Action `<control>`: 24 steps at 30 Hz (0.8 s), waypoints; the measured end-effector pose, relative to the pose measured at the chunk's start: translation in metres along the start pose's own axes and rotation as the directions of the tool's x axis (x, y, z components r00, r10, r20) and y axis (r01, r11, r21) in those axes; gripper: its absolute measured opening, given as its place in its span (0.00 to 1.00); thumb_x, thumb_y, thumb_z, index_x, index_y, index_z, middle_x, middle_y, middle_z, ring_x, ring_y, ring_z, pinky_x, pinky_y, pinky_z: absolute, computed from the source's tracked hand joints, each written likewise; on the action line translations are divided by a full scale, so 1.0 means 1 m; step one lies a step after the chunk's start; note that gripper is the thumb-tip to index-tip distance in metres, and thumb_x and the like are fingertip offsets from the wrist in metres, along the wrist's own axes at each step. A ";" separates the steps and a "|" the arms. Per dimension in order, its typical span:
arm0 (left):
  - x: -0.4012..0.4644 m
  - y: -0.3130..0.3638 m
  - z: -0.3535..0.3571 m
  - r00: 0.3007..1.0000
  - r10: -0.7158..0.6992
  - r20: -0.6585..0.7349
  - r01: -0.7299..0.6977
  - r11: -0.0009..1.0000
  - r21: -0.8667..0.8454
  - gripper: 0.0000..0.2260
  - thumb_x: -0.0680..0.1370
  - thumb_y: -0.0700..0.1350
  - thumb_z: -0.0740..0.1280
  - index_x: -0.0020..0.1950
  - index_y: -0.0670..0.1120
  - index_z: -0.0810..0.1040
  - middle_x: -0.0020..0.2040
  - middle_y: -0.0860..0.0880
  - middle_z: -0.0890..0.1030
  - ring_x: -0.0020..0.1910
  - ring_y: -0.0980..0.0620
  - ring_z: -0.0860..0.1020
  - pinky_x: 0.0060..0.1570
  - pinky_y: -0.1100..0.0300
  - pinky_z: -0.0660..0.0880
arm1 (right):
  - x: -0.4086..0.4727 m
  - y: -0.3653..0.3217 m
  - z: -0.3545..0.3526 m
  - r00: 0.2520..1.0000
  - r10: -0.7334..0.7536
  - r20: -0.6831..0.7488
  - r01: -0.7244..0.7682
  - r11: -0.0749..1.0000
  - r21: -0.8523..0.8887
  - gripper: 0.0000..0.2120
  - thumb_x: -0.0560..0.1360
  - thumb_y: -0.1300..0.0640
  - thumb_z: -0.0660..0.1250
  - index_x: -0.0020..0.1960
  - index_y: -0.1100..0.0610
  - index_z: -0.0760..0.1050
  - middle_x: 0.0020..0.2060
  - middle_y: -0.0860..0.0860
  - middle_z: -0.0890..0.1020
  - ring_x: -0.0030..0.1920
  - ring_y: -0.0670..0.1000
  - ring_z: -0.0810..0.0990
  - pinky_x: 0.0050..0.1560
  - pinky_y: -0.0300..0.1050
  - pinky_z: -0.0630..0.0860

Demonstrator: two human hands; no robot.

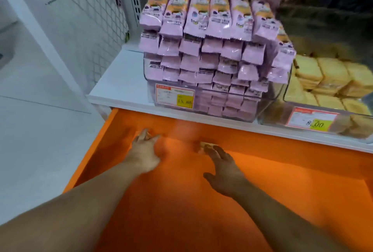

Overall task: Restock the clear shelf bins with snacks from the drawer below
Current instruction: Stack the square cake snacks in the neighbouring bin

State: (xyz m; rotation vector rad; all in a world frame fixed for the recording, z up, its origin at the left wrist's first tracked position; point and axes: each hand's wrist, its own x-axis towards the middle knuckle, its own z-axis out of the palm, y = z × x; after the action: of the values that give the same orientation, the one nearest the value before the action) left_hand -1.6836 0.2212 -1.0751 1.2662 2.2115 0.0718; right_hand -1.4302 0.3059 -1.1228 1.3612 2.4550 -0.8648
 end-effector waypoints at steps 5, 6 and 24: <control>0.050 -0.036 0.029 0.988 -0.154 -0.015 0.154 0.988 -0.008 0.37 0.79 0.48 0.67 0.83 0.65 0.53 0.84 0.48 0.36 0.83 0.36 0.50 0.80 0.48 0.56 | 0.043 0.013 0.027 0.999 -0.020 -0.047 0.018 0.998 -0.058 0.42 0.78 0.46 0.70 0.82 0.34 0.47 0.83 0.43 0.47 0.83 0.60 0.46 0.80 0.62 0.61; 0.057 -0.040 0.033 0.987 -0.155 -0.039 0.156 0.988 0.000 0.37 0.79 0.48 0.67 0.83 0.64 0.52 0.84 0.47 0.35 0.83 0.37 0.50 0.80 0.48 0.54 | 0.046 0.015 0.032 0.999 -0.019 -0.050 0.015 0.997 -0.079 0.43 0.78 0.46 0.70 0.82 0.35 0.46 0.83 0.44 0.48 0.83 0.60 0.47 0.79 0.62 0.61; -0.005 0.017 0.034 0.970 0.117 0.212 -0.039 0.940 -0.339 0.20 0.68 0.33 0.76 0.47 0.56 0.76 0.49 0.48 0.83 0.40 0.53 0.79 0.35 0.66 0.76 | -0.029 -0.002 -0.019 0.990 0.135 0.033 -0.134 0.860 0.492 0.13 0.71 0.60 0.78 0.53 0.57 0.80 0.41 0.51 0.84 0.31 0.41 0.81 0.28 0.36 0.73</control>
State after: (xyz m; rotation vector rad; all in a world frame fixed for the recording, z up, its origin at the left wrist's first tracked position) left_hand -1.6513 0.2188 -1.0953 1.1123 1.8573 0.3028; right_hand -1.4133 0.2956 -1.0939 1.6613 2.1841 -1.5292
